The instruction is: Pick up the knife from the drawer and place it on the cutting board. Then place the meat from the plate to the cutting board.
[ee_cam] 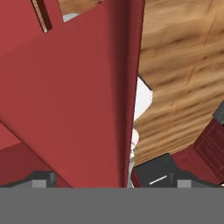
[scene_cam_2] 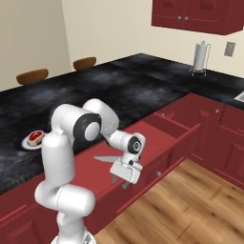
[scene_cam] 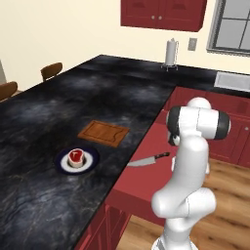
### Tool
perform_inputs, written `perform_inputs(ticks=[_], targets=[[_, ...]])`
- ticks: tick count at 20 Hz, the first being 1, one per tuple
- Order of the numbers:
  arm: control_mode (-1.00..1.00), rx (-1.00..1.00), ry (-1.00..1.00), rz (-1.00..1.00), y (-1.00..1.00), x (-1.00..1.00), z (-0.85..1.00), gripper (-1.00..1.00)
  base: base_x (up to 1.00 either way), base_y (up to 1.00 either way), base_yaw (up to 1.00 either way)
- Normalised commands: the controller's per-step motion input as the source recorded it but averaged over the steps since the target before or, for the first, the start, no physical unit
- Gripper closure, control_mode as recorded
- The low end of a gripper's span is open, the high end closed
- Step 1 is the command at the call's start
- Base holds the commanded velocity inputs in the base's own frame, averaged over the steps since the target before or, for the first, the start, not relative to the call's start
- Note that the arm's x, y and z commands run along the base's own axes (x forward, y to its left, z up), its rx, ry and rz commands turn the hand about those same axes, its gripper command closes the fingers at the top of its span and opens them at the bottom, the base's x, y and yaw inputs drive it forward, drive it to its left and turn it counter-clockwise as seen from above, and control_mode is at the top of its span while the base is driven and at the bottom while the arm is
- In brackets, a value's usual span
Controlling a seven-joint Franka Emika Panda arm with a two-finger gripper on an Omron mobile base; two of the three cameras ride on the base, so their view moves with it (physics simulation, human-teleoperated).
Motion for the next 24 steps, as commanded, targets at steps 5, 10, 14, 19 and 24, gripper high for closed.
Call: perform_inputs(ticks=[5,10,14,19,24], targets=[[-1.00,0.10,0.02,0.00,-1.00,-0.99,-0.39,-1.00,0.00,0.00,0.00],[-1.00,0.13,0.02,-0.04,-1.00,-1.00,-0.48,-1.00,0.00,0.00,0.00],[-1.00,0.11,0.05,-0.08,-1.00,-1.00,-0.46,-1.00,0.00,0.00,0.00],[-1.00,0.03,-0.02,0.00,-0.12,-0.10,0.21,-1.00,0.00,0.00,0.00],[-1.00,0.00,0.06,0.01,-0.08,0.00,1.00,-1.00,0.00,0.00,0.00]])
